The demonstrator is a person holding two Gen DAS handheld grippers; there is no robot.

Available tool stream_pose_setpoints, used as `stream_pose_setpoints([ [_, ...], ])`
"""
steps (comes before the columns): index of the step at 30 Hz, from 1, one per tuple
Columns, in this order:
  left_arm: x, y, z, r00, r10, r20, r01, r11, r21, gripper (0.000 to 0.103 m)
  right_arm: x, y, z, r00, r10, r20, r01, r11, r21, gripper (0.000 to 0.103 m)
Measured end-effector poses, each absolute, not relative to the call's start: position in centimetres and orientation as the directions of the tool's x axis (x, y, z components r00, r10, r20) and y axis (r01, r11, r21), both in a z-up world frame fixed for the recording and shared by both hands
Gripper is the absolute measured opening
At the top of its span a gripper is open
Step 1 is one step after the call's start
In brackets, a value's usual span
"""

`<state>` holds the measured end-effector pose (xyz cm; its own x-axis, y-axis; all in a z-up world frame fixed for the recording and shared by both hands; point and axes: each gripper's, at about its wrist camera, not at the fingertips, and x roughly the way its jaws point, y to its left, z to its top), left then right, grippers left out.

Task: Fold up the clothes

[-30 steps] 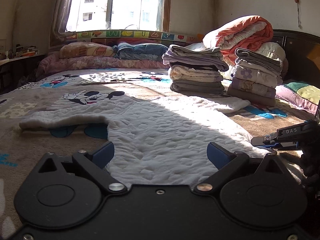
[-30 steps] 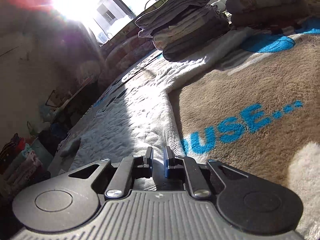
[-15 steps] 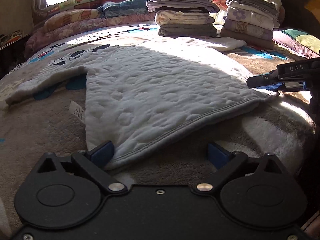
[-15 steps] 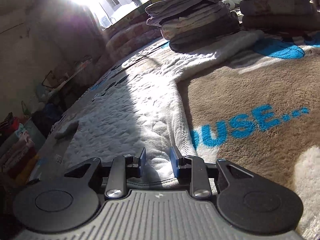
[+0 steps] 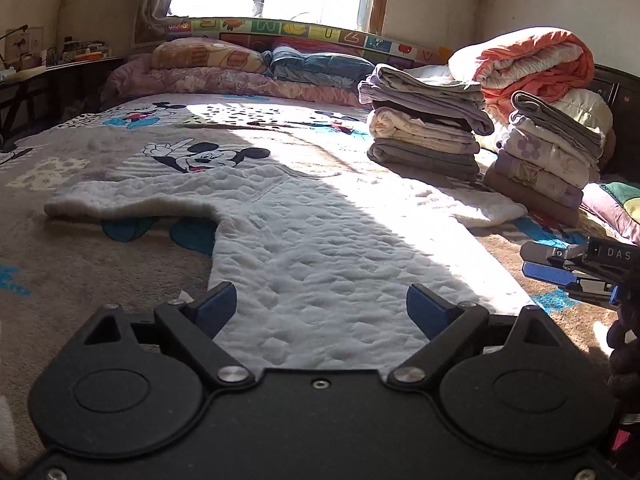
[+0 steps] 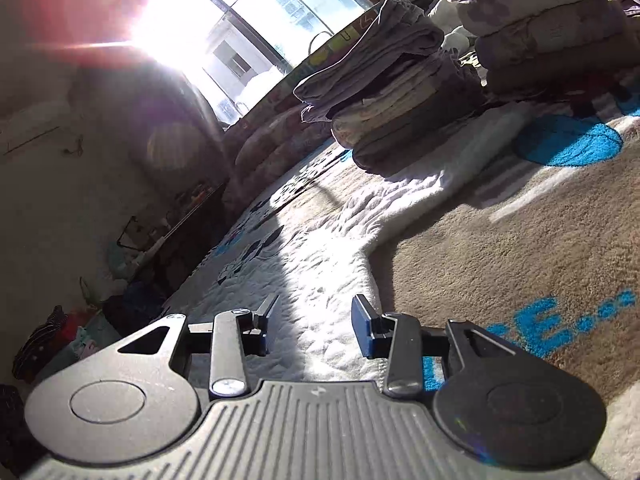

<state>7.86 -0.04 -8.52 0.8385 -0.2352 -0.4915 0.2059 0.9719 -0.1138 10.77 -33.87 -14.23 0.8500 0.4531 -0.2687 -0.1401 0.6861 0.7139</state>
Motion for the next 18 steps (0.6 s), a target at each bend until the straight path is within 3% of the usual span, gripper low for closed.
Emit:
stream_pose_setpoints([
  [5, 9.9, -3.9, -7.9, 0.835, -0.261, -0.484, 0.275, 0.96, -0.043, 0.092, 14.8, -40.9, -16.9, 0.916, 0.319, -0.242, 0.07, 0.467, 0.882, 0.067],
  [6, 10.6, -4.7, -7.6, 0.835, -0.265, -0.482, 0.287, 0.958, -0.03, 0.091, 15.6, -42.1, -17.4, 0.925, 0.288, -0.245, 0.102, 0.433, 0.895, 0.068],
  [8, 12.5, -6.4, -6.9, 0.835, -0.27, -0.479, 0.307, 0.952, 0.0, 0.074, 17.0, -43.7, -17.9, 0.937, 0.244, -0.25, 0.138, 0.398, 0.907, 0.067],
  [13, 18.0, -10.3, -5.7, 0.836, -0.267, -0.479, 0.334, 0.941, 0.059, 0.063, 21.0, -45.6, -17.8, 0.934, 0.199, -0.296, 0.186, 0.436, 0.881, 0.072],
  [18, 23.5, -13.4, -6.3, 0.81, -0.271, -0.52, 0.359, 0.93, 0.074, 0.052, 23.7, -46.8, -17.4, 0.925, 0.174, -0.337, 0.207, 0.514, 0.832, 0.064],
])
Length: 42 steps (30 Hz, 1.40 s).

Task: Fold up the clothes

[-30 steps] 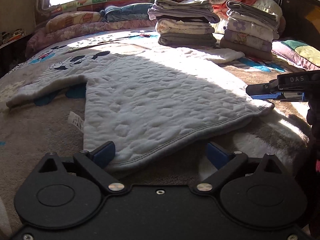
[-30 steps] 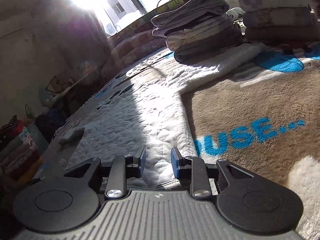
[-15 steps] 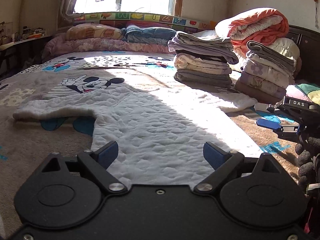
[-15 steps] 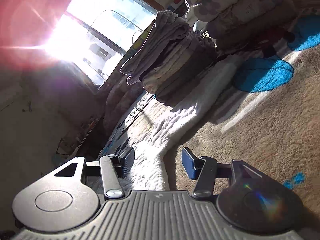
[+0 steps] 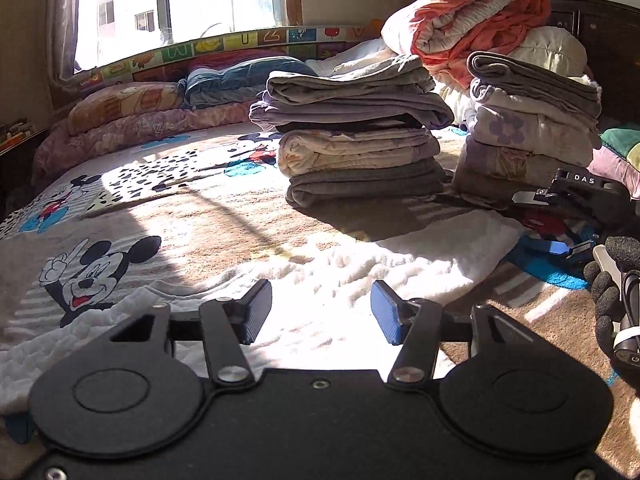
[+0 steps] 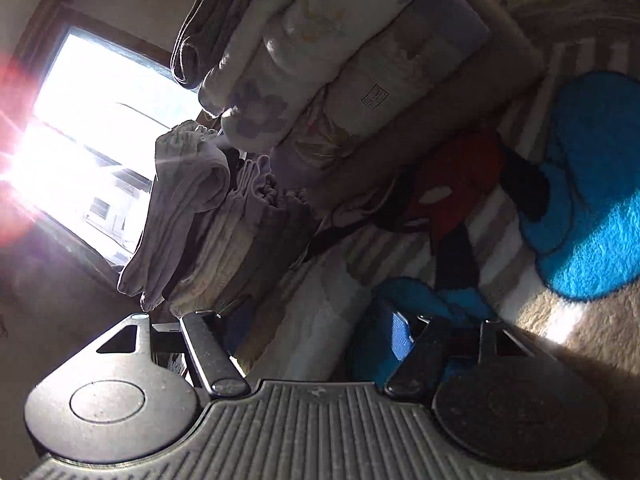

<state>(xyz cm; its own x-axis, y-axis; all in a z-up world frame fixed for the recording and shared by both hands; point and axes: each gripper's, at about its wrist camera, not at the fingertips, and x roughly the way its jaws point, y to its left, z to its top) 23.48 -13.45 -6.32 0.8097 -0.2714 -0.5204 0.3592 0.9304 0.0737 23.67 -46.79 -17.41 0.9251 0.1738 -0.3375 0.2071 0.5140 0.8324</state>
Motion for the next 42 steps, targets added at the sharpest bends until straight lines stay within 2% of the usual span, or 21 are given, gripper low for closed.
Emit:
stream_pose_setpoints([
  [1, 24.6, -13.9, -6.7, 0.8, -0.273, -0.534, 0.361, 0.93, 0.065, 0.049, 23.9, -46.9, -17.5, 0.922, 0.177, -0.345, 0.209, 0.524, 0.826, 0.056],
  [2, 25.6, -14.4, -7.1, 0.791, -0.274, -0.547, 0.362, 0.931, 0.057, 0.046, 24.2, -47.0, -17.7, 0.917, 0.181, -0.355, 0.211, 0.534, 0.819, 0.043],
  [3, 26.5, -14.9, -7.5, 0.782, -0.275, -0.56, 0.363, 0.931, 0.049, 0.046, 24.5, -47.3, -18.0, 0.913, 0.187, -0.362, 0.216, 0.531, 0.819, 0.036],
  [4, 27.3, -15.4, -7.8, 0.771, -0.278, -0.573, 0.364, 0.931, 0.038, 0.045, 24.5, -47.5, -18.4, 0.913, 0.196, -0.359, 0.216, 0.514, 0.83, 0.022],
  [5, 28.0, -15.8, -8.2, 0.761, -0.282, -0.584, 0.364, 0.931, 0.025, 0.044, 24.5, -47.7, -18.5, 0.914, 0.2, -0.354, 0.216, 0.5, 0.839, 0.013],
  [8, 29.6, -17.0, -8.8, 0.743, -0.286, -0.606, 0.36, 0.933, 0.002, 0.042, 23.1, -47.8, -18.0, 0.932, 0.182, -0.313, 0.197, 0.469, 0.861, 0.008],
  [11, 30.7, -18.1, -8.8, 0.739, -0.294, -0.606, 0.36, 0.933, -0.013, 0.04, 21.6, -47.4, -17.0, 0.937, 0.189, -0.293, 0.171, 0.484, 0.858, 0.008],
  [14, 31.7, -19.5, -8.5, 0.733, -0.307, -0.607, 0.374, 0.927, -0.017, 0.037, 20.1, -48.0, -17.3, 0.934, 0.174, -0.313, 0.203, 0.463, 0.863, 0.007],
  [17, 33.1, -20.8, -9.5, 0.69, -0.312, -0.653, 0.394, 0.919, -0.023, 0.037, 20.1, -48.6, -17.6, 0.928, 0.14, -0.345, 0.248, 0.458, 0.854, 0.007],
  [19, 34.2, -21.6, -11.6, 0.646, -0.273, -0.713, 0.402, 0.916, 0.014, 0.038, 20.1, -48.6, -17.5, 0.922, 0.105, -0.371, 0.281, 0.476, 0.833, 0.01],
  [20, 34.3, -21.6, -12.1, 0.65, -0.262, -0.714, 0.399, 0.916, 0.027, 0.038, 20.0, -48.5, -17.4, 0.92, 0.084, -0.383, 0.297, 0.492, 0.819, 0.01],
  [23, 32.1, -20.6, -10.2, 0.688, -0.316, -0.654, 0.406, 0.914, -0.015, 0.037, 19.1, -48.1, -16.1, 0.93, 0.038, -0.366, 0.286, 0.552, 0.783, 0.01],
  [25, 29.8, -20.0, -8.8, 0.727, -0.313, -0.611, 0.401, 0.916, 0.008, 0.037, 18.6, -47.6, -14.8, 0.945, 0.006, -0.328, 0.257, 0.606, 0.752, 0.011],
  [27, 27.4, -19.4, -8.1, 0.752, -0.301, -0.586, 0.393, 0.919, 0.032, 0.037, 18.9, -46.9, -13.9, 0.96, 0.032, -0.277, 0.192, 0.643, 0.741, 0.012],
  [30, 24.7, -18.8, -8.3, 0.767, -0.278, -0.578, 0.368, 0.929, 0.041, 0.037, 20.2, -45.3, -13.5, 0.958, 0.12, -0.262, 0.115, 0.677, 0.727, 0.023],
  [32, 23.8, -18.6, -9.0, 0.77, -0.269, -0.579, 0.35, 0.936, 0.031, 0.037, 21.3, -44.6, -13.8, 0.941, 0.173, -0.29, 0.104, 0.668, 0.737, 0.03],
  [34, 23.7, -18.5, -9.9, 0.754, -0.277, -0.595, 0.345, 0.938, 0.0, 0.037, 22.8, -44.2, -14.4, 0.907, 0.202, -0.369, 0.135, 0.691, 0.711, 0.038],
  [37, 24.3, -18.6, -11.7, 0.695, -0.285, -0.66, 0.341, 0.939, -0.046, 0.037, 23.5, -44.6, -15.4, 0.893, 0.214, -0.395, 0.172, 0.65, 0.74, 0.036],
  [42, 19.6, -17.9, -9.8, 0.729, -0.361, -0.581, 0.39, 0.917, -0.08, 0.036, 22.8, -44.6, -14.1, 0.909, 0.19, -0.371, 0.151, 0.68, 0.718, 0.038],
])
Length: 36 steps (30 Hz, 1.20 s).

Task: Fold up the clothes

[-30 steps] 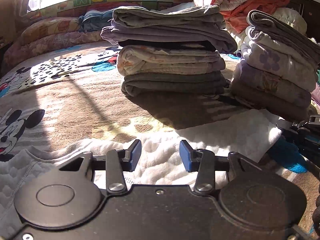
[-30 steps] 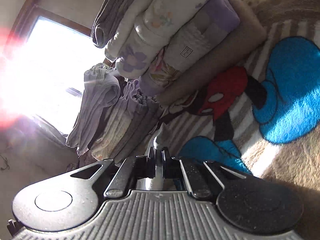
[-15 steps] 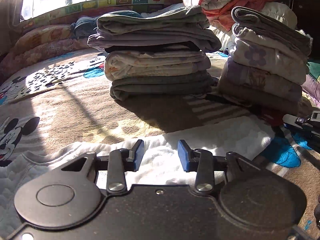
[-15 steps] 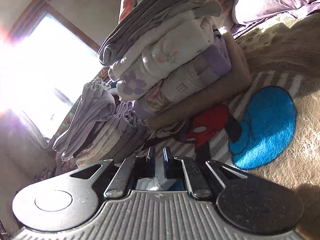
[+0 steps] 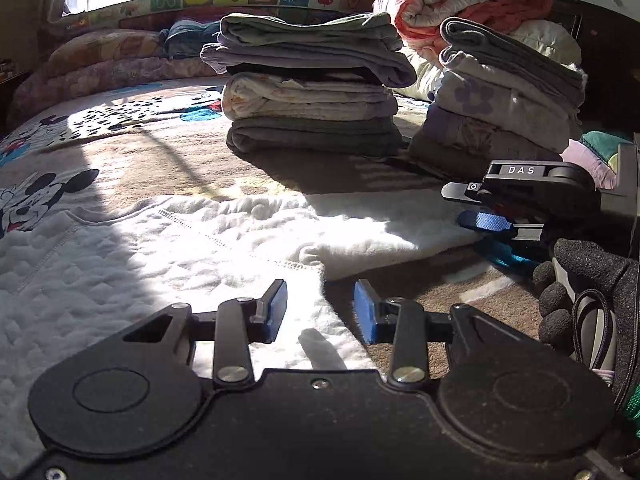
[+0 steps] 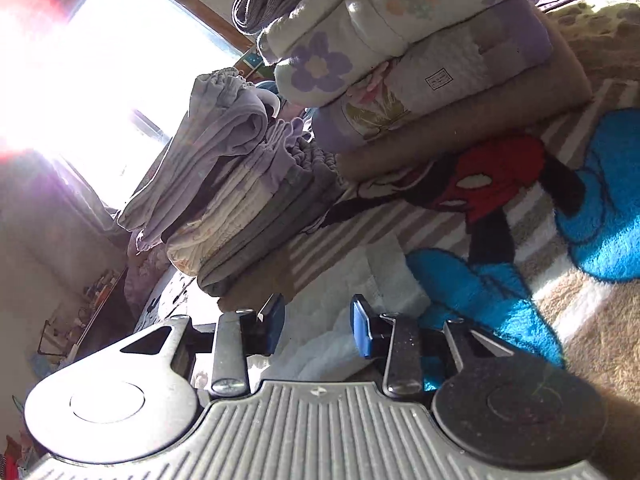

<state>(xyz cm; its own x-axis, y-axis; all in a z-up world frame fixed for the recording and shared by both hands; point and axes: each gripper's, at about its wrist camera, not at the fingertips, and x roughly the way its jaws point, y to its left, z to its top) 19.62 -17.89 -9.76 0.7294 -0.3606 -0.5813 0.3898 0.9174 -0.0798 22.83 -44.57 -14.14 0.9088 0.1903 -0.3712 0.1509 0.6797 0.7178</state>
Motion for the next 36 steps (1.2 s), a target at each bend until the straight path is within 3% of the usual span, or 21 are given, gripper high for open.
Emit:
stream_pose_setpoints([
  [4, 19.6, -18.7, -12.5, 0.665, -0.383, -0.641, 0.427, 0.899, -0.095, 0.04, 22.8, -44.8, -13.7, 0.92, 0.184, -0.347, 0.131, 0.689, 0.713, 0.038],
  [8, 17.7, -18.9, -10.6, 0.691, -0.439, -0.575, 0.482, 0.872, -0.087, 0.044, 22.8, -44.2, -12.4, 0.933, 0.246, -0.263, 0.01, 0.713, 0.701, 0.038],
  [13, 16.4, -18.4, -12.5, 0.627, -0.453, -0.633, 0.517, 0.85, -0.096, 0.051, 23.1, -41.3, -10.9, 0.879, 0.452, -0.15, -0.245, 0.699, 0.671, 0.038],
  [15, 15.2, -16.9, -11.2, 0.626, -0.51, -0.59, 0.522, 0.836, -0.169, 0.053, 23.3, -39.5, -10.5, 0.83, 0.542, -0.133, -0.343, 0.684, 0.644, 0.038],
  [16, 14.7, -16.0, -10.6, 0.638, -0.511, -0.576, 0.515, 0.84, -0.174, 0.059, 23.4, -38.5, -10.4, 0.8, 0.587, -0.126, -0.39, 0.666, 0.636, 0.038],
  [18, 13.7, -14.2, -9.5, 0.672, -0.475, -0.568, 0.484, 0.862, -0.148, 0.062, 23.8, -36.4, -10.6, 0.737, 0.656, -0.162, -0.441, 0.649, 0.62, 0.036],
  [21, 13.2, -10.1, -7.9, 0.738, -0.389, -0.552, 0.392, 0.912, -0.12, 0.062, 24.3, -33.1, -11.5, 0.65, 0.697, -0.302, -0.465, 0.68, 0.566, 0.036],
  [23, 13.4, -7.1, -7.2, 0.777, -0.315, -0.545, 0.302, 0.946, -0.116, 0.062, 24.4, -30.8, -12.4, 0.59, 0.68, -0.435, -0.475, 0.729, 0.493, 0.036],
  [25, 14.3, -3.1, -6.7, 0.814, -0.187, -0.55, 0.156, 0.982, -0.104, 0.062, 23.9, -29.5, -12.7, 0.587, 0.65, -0.482, -0.488, 0.76, 0.43, 0.036],
  [30, 16.4, 6.6, -5.8, 0.845, 0.051, -0.532, -0.167, 0.971, -0.173, 0.062, 23.7, -29.9, -12.7, 0.588, 0.658, -0.471, -0.481, 0.752, 0.451, 0.034],
  [33, 18.8, 11.6, -5.7, 0.83, 0.193, -0.523, -0.284, 0.954, -0.097, 0.062, 24.3, -30.2, -13.2, 0.585, 0.662, -0.468, -0.477, 0.748, 0.462, 0.034],
  [36, 21.2, 18.0, -6.9, 0.774, 0.233, -0.589, -0.414, 0.89, -0.192, 0.062, 24.6, -30.1, -13.5, 0.584, 0.663, -0.468, -0.475, 0.747, 0.465, 0.034],
])
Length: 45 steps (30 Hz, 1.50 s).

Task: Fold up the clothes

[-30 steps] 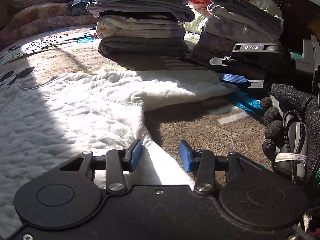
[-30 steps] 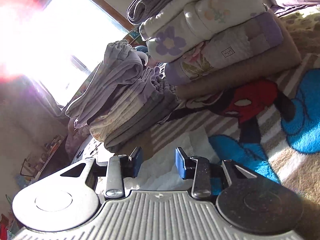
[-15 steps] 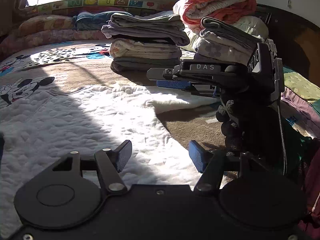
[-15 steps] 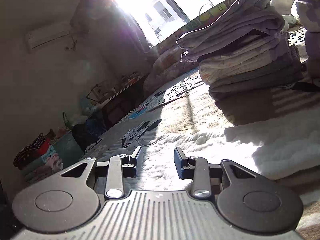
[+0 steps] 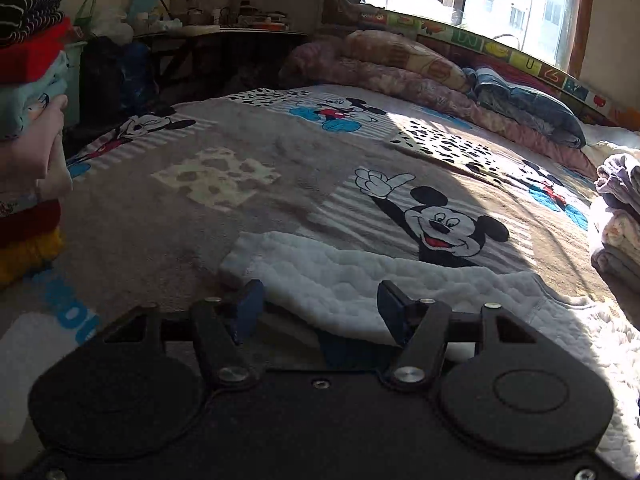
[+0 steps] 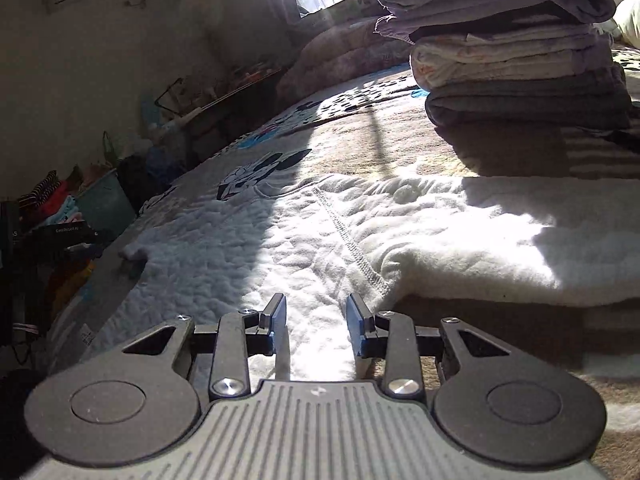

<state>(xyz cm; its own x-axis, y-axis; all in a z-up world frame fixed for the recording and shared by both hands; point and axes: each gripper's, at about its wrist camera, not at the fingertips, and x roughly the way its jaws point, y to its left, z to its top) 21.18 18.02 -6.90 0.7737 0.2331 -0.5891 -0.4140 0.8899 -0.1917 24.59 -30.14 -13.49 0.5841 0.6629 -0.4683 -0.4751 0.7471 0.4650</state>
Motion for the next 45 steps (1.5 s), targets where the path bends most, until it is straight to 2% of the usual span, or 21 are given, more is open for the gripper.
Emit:
stream_pose_setpoints([
  [3, 21.9, 22.8, -8.8, 0.742, 0.218, -0.634, -0.516, 0.79, -0.332, 0.062, 24.8, -30.3, -13.7, 0.581, 0.669, -0.464, -0.469, 0.741, 0.481, 0.034],
  [7, 22.7, 24.8, -10.8, 0.748, 0.163, -0.643, -0.538, 0.716, -0.445, 0.061, 24.9, -30.5, -13.8, 0.579, 0.674, -0.458, -0.464, 0.735, 0.495, 0.034],
  [8, 22.7, 24.9, -10.9, 0.757, 0.16, -0.634, -0.535, 0.709, -0.459, 0.051, 24.8, -30.5, -13.8, 0.579, 0.675, -0.458, -0.463, 0.734, 0.497, 0.034],
  [9, 22.4, 24.9, -10.8, 0.763, 0.157, -0.627, -0.53, 0.708, -0.468, 0.03, 24.8, -30.5, -13.8, 0.579, 0.675, -0.457, -0.463, 0.734, 0.498, 0.034],
  [10, 21.9, 24.6, -10.5, 0.771, 0.16, -0.616, -0.52, 0.717, -0.464, 0.015, 24.8, -30.5, -13.8, 0.578, 0.676, -0.457, -0.463, 0.733, 0.498, 0.034],
  [11, 21.0, 24.1, -10.0, 0.781, 0.171, -0.6, -0.505, 0.738, -0.447, 0.012, 24.8, -30.5, -13.8, 0.578, 0.676, -0.457, -0.462, 0.733, 0.499, 0.034],
  [13, 19.9, 23.2, -9.6, 0.773, 0.235, -0.589, -0.506, 0.788, -0.35, 0.012, 24.9, -30.5, -13.8, 0.578, 0.677, -0.456, -0.461, 0.732, 0.502, 0.034],
  [15, 20.2, 23.6, -11.5, 0.71, 0.287, -0.643, -0.544, 0.804, -0.241, 0.011, 24.9, -30.5, -13.8, 0.577, 0.677, -0.456, -0.46, 0.731, 0.504, 0.034],
  [19, 19.7, 23.2, -10.4, 0.733, 0.282, -0.619, -0.521, 0.818, -0.244, 0.014, 24.8, -30.5, -13.8, 0.58, 0.674, -0.457, -0.46, 0.734, 0.5, 0.035],
  [21, 19.7, 22.1, -9.3, 0.78, 0.258, -0.57, -0.463, 0.851, -0.247, 0.025, 24.8, -30.6, -13.8, 0.58, 0.675, -0.456, -0.458, 0.733, 0.503, 0.035],
  [22, 19.8, 21.7, -9.0, 0.79, 0.25, -0.56, -0.451, 0.855, -0.256, 0.048, 24.7, -30.6, -13.8, 0.581, 0.675, -0.455, -0.458, 0.733, 0.502, 0.035],
  [23, 20.0, 21.3, -8.6, 0.803, 0.239, -0.546, -0.441, 0.855, -0.274, 0.058, 24.7, -30.6, -13.8, 0.581, 0.675, -0.455, -0.459, 0.733, 0.502, 0.035],
  [26, 21.4, 19.8, -8.3, 0.832, 0.215, -0.512, -0.386, 0.887, -0.255, 0.058, 24.7, -30.6, -13.8, 0.581, 0.674, -0.456, -0.459, 0.734, 0.5, 0.035],
  [28, 22.7, 18.6, -8.8, 0.799, 0.264, -0.54, -0.396, 0.907, -0.142, 0.058, 24.7, -30.6, -13.8, 0.581, 0.674, -0.456, -0.459, 0.734, 0.501, 0.035],
  [30, 23.3, 19.1, -9.9, 0.747, 0.323, -0.581, -0.464, 0.879, -0.108, 0.058, 24.7, -30.6, -13.8, 0.58, 0.675, -0.455, -0.458, 0.733, 0.503, 0.035],
  [36, 21.0, 22.6, -11.1, 0.76, 0.27, -0.591, -0.559, 0.735, -0.384, 0.059, 24.9, -30.6, -13.9, 0.579, 0.677, -0.454, -0.456, 0.73, 0.508, 0.035],
  [37, 21.1, 23.1, -11.3, 0.759, 0.251, -0.601, -0.567, 0.709, -0.42, 0.057, 24.9, -30.6, -13.9, 0.579, 0.678, -0.453, -0.456, 0.73, 0.509, 0.035],
  [39, 21.4, 23.5, -11.6, 0.764, 0.226, -0.604, -0.565, 0.687, -0.457, 0.04, 24.8, -30.6, -13.9, 0.58, 0.677, -0.453, -0.456, 0.731, 0.508, 0.035],
  [40, 21.5, 23.3, -11.4, 0.757, 0.229, -0.612, -0.565, 0.699, -0.438, 0.014, 24.8, -30.6, -13.9, 0.58, 0.677, -0.453, -0.456, 0.731, 0.508, 0.035],
  [42, 21.0, 22.5, -10.7, 0.762, 0.251, -0.597, -0.552, 0.734, -0.396, 0.007, 24.8, -30.7, -14.0, 0.58, 0.678, -0.452, -0.455, 0.73, 0.51, 0.035],
  [45, 20.7, 21.8, -11.4, 0.738, 0.308, -0.601, -0.555, 0.784, -0.279, 0.007, 24.9, -30.7, -14.0, 0.58, 0.678, -0.452, -0.454, 0.73, 0.511, 0.035],
])
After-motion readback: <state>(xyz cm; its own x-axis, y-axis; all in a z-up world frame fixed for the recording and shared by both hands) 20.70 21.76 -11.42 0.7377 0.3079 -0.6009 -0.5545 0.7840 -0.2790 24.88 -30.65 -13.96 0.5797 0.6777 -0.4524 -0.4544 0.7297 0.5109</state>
